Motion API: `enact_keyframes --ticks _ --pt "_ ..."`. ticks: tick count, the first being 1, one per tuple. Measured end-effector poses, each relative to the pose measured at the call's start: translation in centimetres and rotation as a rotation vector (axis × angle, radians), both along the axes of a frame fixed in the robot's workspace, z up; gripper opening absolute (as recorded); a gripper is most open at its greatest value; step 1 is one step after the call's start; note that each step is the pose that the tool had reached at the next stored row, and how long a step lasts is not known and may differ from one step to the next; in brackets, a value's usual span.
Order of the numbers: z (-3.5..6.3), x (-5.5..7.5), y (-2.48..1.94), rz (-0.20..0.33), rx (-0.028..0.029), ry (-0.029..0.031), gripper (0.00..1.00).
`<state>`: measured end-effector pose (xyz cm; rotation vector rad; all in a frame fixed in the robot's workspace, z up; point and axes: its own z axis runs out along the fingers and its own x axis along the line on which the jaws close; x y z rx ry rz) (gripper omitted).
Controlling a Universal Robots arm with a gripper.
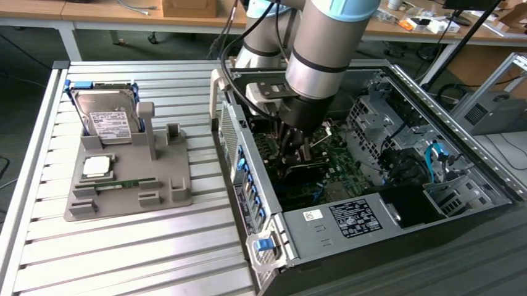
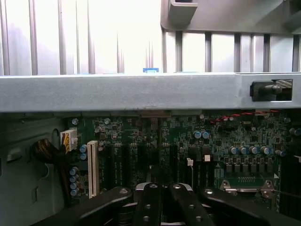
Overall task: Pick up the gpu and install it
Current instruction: 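Press down on the gpu until it lock into place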
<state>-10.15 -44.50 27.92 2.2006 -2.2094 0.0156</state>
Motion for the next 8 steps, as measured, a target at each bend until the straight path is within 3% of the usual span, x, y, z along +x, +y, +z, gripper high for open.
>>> enact_keyframes --ticks 8 --pt "-0.08 0.00 -0.34 0.000 0.0002 -0.0001 0.11"
